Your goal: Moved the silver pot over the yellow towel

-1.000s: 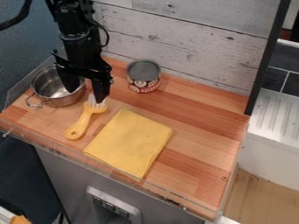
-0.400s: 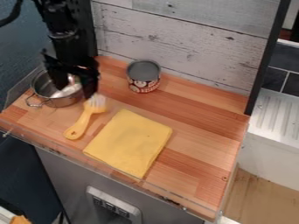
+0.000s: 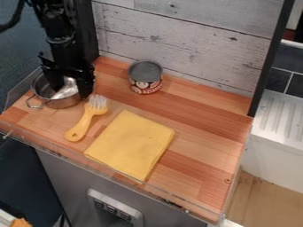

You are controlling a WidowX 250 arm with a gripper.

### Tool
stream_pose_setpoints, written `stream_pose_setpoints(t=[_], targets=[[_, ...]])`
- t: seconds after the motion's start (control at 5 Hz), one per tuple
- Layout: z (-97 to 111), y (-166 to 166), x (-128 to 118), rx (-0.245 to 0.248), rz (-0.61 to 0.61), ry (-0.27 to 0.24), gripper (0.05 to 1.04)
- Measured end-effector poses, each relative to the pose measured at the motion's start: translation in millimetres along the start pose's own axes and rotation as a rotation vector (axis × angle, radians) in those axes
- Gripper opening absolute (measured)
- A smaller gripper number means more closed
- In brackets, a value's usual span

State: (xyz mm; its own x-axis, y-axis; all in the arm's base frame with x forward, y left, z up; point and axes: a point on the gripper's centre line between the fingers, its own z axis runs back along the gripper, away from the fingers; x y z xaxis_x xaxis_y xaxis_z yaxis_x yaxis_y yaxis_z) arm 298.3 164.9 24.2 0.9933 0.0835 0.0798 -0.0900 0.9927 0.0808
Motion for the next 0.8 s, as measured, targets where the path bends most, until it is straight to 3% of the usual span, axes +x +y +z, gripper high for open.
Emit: stream_pose_setpoints(t=[0.4, 0.8], targets=[[-18.8, 6.1, 15.0, 0.023, -0.004, 0.014, 0.97], [-20.5, 5.0, 12.0, 0.022, -0.003, 0.02, 0.381]])
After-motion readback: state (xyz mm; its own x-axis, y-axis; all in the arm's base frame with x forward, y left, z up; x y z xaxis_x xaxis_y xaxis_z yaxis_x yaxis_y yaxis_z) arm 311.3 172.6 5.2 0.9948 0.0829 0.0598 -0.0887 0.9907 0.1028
